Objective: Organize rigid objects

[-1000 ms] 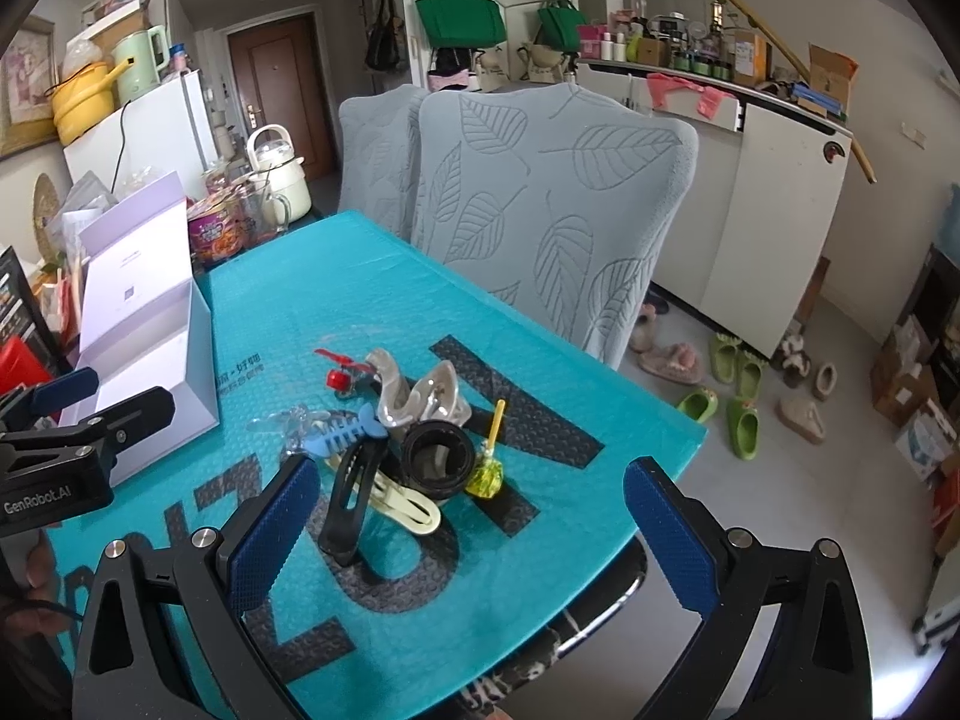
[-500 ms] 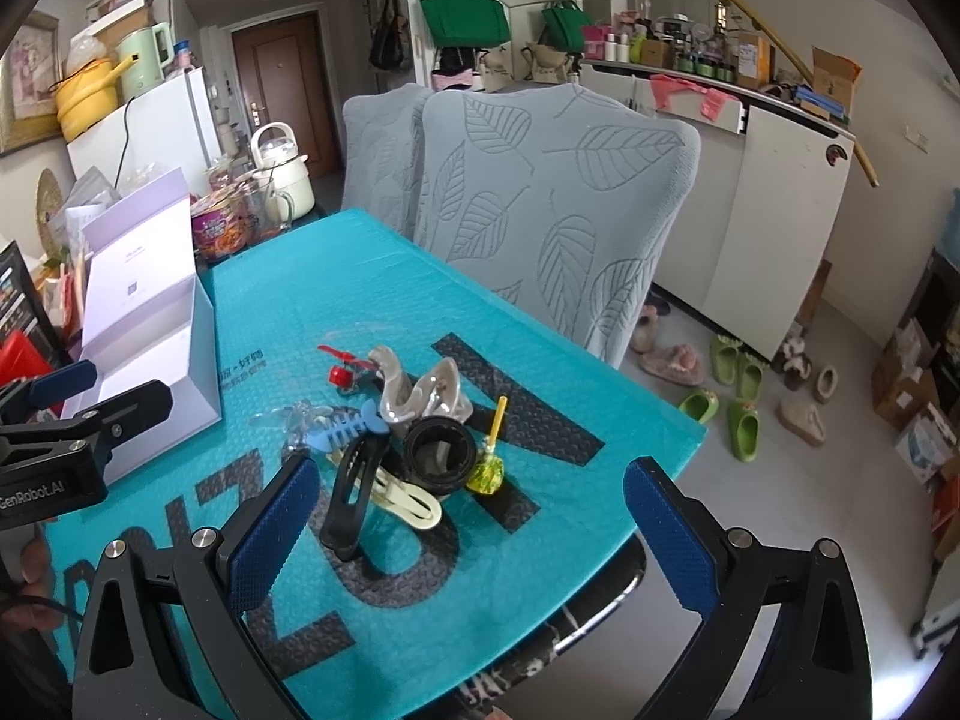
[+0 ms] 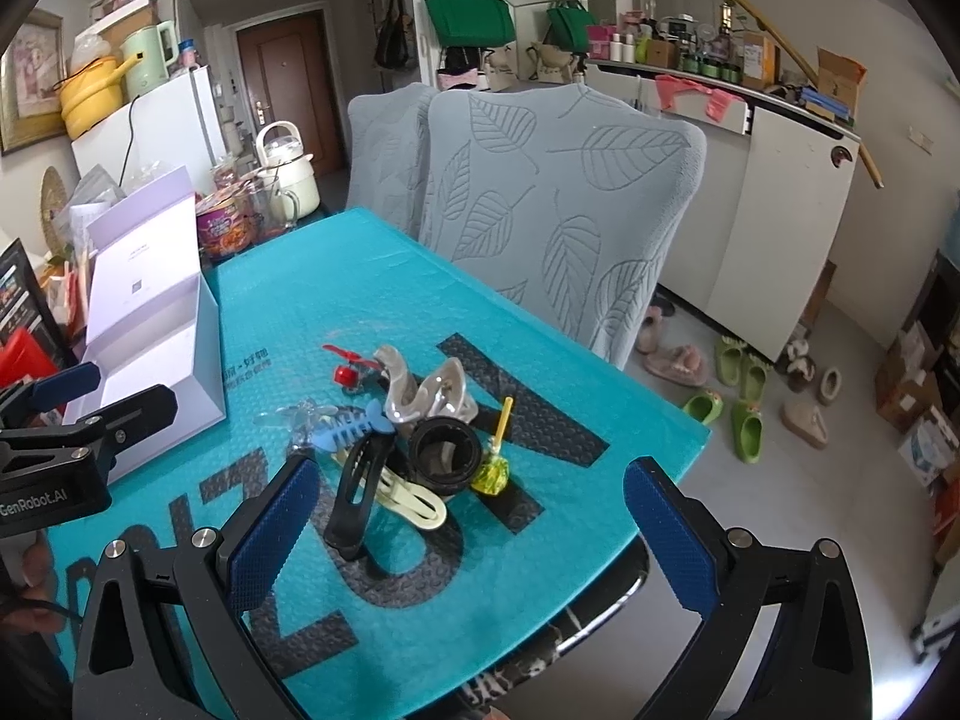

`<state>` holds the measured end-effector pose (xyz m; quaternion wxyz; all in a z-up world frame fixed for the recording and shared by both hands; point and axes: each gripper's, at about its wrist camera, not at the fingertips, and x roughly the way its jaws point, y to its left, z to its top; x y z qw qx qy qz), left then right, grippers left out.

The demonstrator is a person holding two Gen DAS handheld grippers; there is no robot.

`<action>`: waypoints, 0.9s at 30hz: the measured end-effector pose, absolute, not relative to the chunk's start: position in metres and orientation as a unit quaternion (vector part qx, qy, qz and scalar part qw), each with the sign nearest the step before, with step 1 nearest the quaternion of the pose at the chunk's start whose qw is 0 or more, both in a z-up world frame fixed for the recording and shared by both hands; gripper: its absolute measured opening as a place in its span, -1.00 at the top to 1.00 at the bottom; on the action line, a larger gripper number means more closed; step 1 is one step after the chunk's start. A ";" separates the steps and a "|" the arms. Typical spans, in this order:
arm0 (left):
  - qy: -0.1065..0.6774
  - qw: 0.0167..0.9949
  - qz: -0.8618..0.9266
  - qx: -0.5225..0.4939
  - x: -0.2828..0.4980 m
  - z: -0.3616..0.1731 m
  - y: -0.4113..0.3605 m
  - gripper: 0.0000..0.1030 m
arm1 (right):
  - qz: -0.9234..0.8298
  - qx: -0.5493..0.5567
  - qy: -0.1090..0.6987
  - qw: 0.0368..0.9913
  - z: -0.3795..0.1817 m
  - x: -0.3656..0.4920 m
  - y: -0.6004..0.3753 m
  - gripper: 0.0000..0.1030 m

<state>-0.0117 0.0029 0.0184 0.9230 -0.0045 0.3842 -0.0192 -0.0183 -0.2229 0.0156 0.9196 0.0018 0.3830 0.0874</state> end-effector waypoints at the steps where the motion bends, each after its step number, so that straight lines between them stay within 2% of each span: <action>1: 0.384 0.923 -0.019 -0.004 -0.012 0.019 0.003 -1.00 | 0.089 0.002 0.383 0.920 0.016 -0.018 -0.223 -1.00; 27: 0.409 0.912 -0.024 -0.007 -0.011 -0.004 -0.002 -1.00 | 0.127 0.010 0.389 0.912 -0.004 -0.017 -0.230 -1.00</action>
